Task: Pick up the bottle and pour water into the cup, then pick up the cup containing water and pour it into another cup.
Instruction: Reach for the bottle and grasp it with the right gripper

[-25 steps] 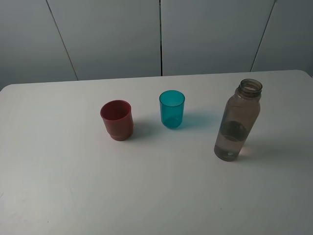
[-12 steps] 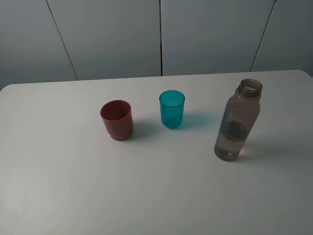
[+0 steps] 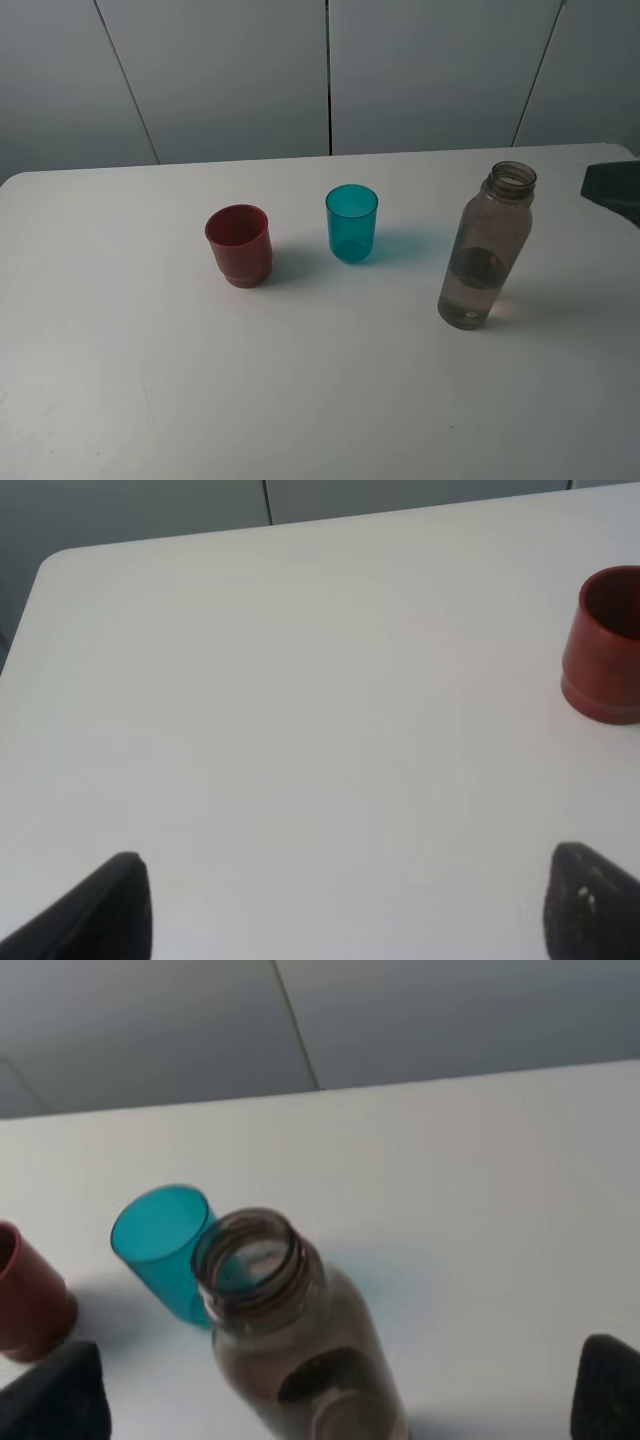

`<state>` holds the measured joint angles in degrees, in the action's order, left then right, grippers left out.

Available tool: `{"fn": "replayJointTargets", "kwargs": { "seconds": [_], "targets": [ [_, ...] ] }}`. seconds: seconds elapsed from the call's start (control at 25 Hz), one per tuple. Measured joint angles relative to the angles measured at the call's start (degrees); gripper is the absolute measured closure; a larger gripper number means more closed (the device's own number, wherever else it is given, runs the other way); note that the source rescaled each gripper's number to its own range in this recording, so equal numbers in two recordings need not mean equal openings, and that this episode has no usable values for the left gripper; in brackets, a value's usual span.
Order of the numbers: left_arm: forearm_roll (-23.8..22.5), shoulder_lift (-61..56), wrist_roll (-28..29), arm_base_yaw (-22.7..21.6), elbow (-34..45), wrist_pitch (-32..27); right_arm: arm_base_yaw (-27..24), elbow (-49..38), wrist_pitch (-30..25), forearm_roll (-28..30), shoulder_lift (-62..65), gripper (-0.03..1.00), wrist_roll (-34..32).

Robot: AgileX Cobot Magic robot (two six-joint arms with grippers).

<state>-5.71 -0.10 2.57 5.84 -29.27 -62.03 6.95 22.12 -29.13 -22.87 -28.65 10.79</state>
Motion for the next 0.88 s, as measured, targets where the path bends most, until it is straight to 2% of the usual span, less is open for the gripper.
{"fn": "replayJointTargets", "kwargs": {
  "seconds": [0.12,0.2,0.32,0.4,0.52,0.6,0.76,0.88],
  "targets": [
    [0.0,0.0,0.0,0.0,0.0,0.0,6.0,-3.4,3.6,10.5,2.3,-0.03,-12.2],
    [0.0,0.0,0.0,0.0,0.0,0.0,9.1,-5.5,6.0,18.3,3.6,-0.03,-22.7],
    [0.0,0.0,0.0,0.0,0.0,0.0,13.7,-8.8,11.9,25.4,4.2,-0.03,-31.5],
    [0.0,0.0,0.0,0.0,0.0,0.0,16.8,-10.9,17.7,27.5,4.2,-0.03,-33.4],
    [0.0,0.0,0.0,0.0,0.0,0.0,20.0,-14.1,23.0,30.6,4.2,-0.03,-34.2],
    [0.0,0.0,0.0,0.0,0.0,0.0,20.4,-16.1,25.1,31.5,3.7,-0.03,-34.3],
    [0.0,0.0,0.0,0.0,0.0,0.0,20.4,-18.7,34.3,32.8,-2.0,-0.03,-34.0],
    [0.0,0.0,0.0,0.0,0.0,0.0,20.4,-19.0,36.8,32.8,-8.3,-0.03,-32.0]
  ]
}}
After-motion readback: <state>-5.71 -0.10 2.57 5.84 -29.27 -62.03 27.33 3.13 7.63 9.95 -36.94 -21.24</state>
